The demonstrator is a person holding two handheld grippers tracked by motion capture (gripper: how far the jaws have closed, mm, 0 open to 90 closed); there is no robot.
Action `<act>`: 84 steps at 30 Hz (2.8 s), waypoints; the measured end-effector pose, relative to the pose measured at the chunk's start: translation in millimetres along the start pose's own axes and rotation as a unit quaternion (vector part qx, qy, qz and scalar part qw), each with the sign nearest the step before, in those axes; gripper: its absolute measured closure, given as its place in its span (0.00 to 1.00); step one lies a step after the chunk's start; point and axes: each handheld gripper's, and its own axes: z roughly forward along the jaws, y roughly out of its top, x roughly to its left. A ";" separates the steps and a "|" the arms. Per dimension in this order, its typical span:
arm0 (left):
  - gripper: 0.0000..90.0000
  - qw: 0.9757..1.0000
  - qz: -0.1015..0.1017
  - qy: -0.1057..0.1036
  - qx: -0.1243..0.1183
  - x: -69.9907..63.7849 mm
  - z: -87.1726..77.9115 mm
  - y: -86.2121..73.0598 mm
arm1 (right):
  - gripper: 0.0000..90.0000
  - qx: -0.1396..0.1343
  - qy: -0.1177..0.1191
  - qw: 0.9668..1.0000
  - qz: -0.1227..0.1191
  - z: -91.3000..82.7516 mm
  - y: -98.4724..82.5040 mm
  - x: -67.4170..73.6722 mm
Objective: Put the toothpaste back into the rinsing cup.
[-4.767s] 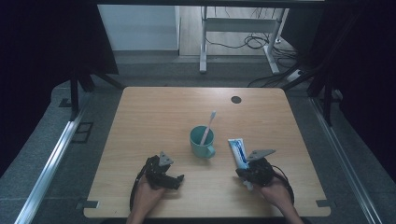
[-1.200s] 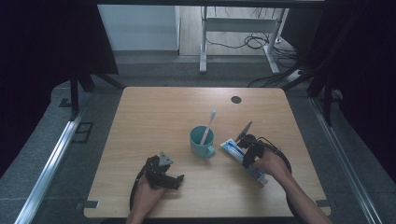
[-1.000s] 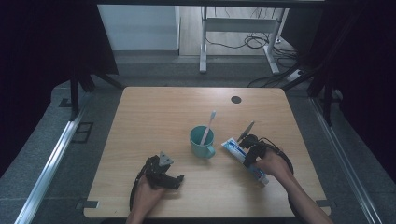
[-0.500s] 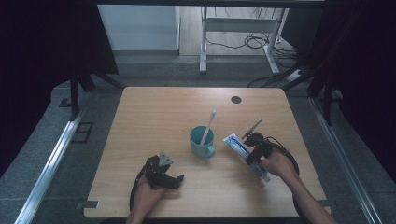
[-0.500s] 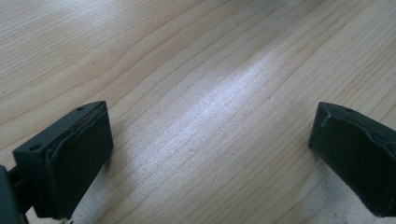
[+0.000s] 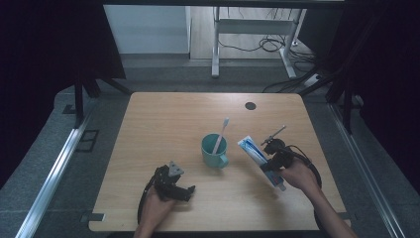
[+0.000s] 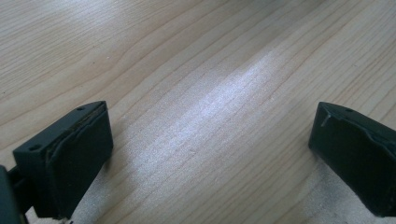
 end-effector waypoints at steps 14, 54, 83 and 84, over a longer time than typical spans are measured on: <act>0.00 1.000 0.000 0.000 0.000 0.0 0.0 0.0 | 0.80 -0.075 -0.004 0.997 -0.003 -10.6 -10.7 0.5; 0.00 1.000 0.003 0.000 0.000 0.6 0.0 0.2 | 0.80 -0.272 0.012 0.962 -0.013 -34.8 -2.3 16.8; 0.00 1.000 0.003 0.000 0.000 0.5 0.0 0.1 | 0.80 -0.327 0.038 0.944 -0.025 -34.9 33.7 33.5; 0.00 1.000 0.003 0.000 0.000 0.5 0.0 0.1 | 0.80 -0.329 0.038 0.943 -0.026 -34.7 35.1 34.0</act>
